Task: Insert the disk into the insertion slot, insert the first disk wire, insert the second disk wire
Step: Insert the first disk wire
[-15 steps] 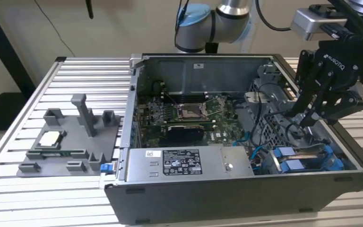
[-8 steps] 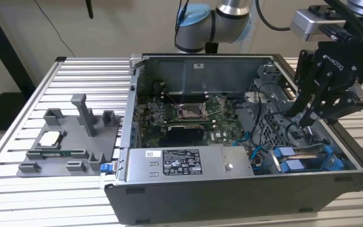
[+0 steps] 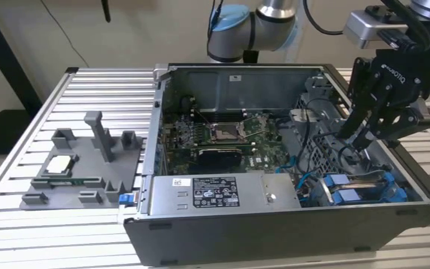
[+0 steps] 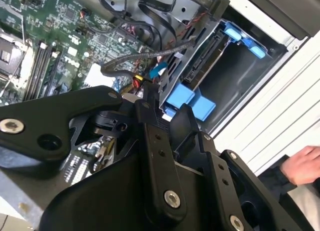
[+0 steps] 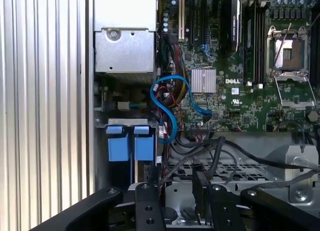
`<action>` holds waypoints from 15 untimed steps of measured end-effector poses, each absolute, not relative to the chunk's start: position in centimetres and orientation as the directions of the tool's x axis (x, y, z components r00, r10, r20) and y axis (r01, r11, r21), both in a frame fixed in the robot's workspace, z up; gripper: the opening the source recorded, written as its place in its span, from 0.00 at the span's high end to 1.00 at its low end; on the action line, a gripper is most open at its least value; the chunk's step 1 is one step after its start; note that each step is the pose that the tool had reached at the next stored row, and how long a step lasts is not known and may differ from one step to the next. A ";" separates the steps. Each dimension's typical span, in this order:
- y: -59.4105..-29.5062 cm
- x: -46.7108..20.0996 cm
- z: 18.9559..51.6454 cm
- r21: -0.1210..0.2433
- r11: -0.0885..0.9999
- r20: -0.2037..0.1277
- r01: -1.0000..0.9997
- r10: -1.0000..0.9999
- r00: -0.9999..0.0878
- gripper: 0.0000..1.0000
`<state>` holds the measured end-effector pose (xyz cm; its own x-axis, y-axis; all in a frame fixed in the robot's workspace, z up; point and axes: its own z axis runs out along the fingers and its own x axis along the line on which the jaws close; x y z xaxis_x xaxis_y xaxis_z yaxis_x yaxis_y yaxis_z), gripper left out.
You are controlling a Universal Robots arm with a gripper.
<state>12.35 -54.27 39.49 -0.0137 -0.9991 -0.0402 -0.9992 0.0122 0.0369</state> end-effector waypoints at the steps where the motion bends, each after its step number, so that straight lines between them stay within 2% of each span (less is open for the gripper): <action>1: -54.3 12.3 39.5 0.038 0.013 -0.043 -0.999 -0.999 -0.015 0.60; 15: -54.1 12.1 39.1 0.039 0.041 -0.097 -0.998 -0.994 -0.045 0.60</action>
